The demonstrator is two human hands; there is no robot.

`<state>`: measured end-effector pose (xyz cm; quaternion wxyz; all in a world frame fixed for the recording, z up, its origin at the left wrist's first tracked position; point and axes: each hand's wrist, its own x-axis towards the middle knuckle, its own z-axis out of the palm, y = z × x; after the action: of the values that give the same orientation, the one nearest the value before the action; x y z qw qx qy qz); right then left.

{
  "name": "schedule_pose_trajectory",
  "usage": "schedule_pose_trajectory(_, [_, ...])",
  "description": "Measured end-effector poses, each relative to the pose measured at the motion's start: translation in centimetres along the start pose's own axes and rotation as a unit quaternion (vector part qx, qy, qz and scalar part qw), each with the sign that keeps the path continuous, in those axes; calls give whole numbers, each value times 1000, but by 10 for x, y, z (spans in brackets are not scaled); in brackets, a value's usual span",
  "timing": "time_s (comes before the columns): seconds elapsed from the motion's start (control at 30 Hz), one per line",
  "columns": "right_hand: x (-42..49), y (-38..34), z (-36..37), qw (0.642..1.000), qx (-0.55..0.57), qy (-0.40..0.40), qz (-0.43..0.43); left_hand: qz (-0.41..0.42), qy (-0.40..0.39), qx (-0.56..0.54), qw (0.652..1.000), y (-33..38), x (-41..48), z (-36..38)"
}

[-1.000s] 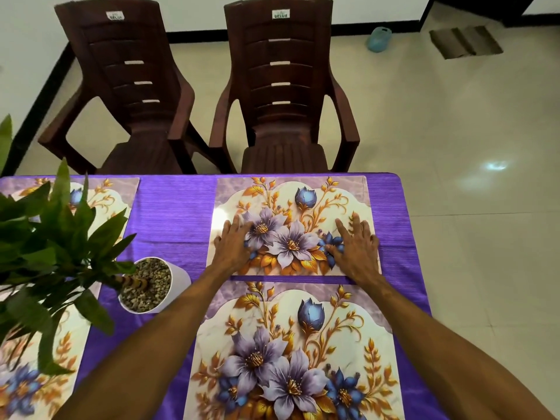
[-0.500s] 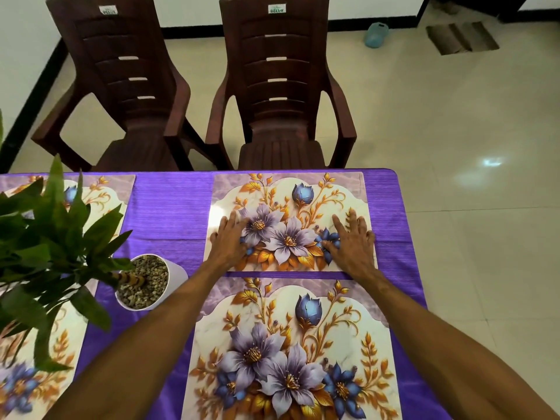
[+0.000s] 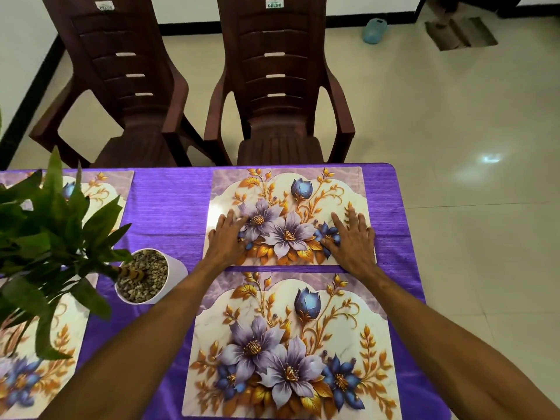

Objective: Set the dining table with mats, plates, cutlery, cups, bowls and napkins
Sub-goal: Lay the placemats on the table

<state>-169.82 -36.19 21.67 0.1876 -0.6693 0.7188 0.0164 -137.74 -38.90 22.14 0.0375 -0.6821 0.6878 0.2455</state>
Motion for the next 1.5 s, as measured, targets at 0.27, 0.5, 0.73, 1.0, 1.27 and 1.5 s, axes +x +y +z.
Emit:
schedule_pose_trajectory(0.27, [-3,3,4,1000,3,-6,-1,10,46,-38,998,5,-18,-2])
schedule_pose_trajectory(0.5, [-12,11,4,1000,7,9,-22,20,41,-38,998,-2,-30,3])
schedule_pose_trajectory(0.73, [-11,10,4,1000,-8,-12,-24,32,44,-35,998,-5,-29,6])
schedule_pose_trajectory(1.0, [-50,-5,1,994,90,41,-45,72,121,-147,979,5,-74,3])
schedule_pose_trajectory(1.27, [-153,-17,32,992,97,59,-57,76,136,-158,975,-18,-176,49])
schedule_pose_trajectory(1.5, [-230,-7,66,998,61,-16,-17,63,85,-139,985,-24,-240,98])
